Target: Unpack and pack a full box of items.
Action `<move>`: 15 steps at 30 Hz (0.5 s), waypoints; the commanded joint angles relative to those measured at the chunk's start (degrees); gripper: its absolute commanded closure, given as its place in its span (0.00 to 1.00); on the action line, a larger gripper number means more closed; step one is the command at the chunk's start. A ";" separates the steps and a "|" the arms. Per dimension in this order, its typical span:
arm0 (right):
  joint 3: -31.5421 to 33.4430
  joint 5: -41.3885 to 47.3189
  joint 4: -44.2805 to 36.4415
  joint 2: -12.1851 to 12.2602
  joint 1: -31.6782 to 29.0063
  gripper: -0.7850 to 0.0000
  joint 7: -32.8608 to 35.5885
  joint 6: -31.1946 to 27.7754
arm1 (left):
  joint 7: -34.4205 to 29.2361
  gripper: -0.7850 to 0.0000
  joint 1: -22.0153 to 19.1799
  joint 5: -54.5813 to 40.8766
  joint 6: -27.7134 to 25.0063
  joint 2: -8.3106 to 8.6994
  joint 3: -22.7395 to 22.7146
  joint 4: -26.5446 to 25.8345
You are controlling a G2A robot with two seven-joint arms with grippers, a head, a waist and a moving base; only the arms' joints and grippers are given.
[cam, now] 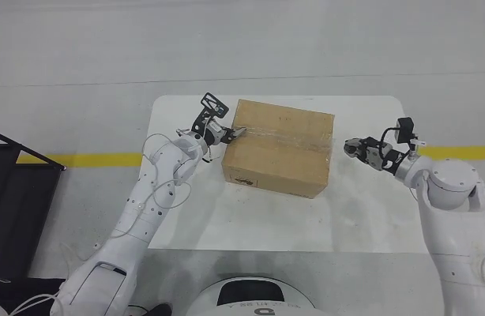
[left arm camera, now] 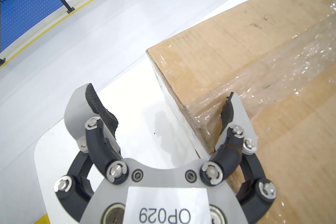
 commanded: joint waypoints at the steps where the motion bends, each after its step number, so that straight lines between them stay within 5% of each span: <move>1: -0.28 -0.25 0.43 0.06 0.57 0.99 -0.23 0.59 | 0.00 0.00 0.00 0.00 0.00 0.00 0.00 0.00; 8: -1.34 -0.58 1.99 0.27 2.11 0.84 -0.87 2.61 | 0.00 0.00 0.00 0.00 0.00 0.00 0.00 0.00; 13: -1.31 -0.23 2.58 0.35 2.42 0.51 -2.70 4.25 | 0.00 0.00 0.00 0.00 0.00 0.00 0.00 0.00; 14: -1.10 0.15 2.73 0.34 2.30 0.24 -3.30 4.57 | 0.00 0.00 0.00 0.00 0.00 0.00 0.00 0.00; 15: -0.85 0.60 2.77 0.33 2.18 0.08 -4.04 4.93 | 0.00 0.00 0.00 0.00 0.00 0.00 0.00 0.00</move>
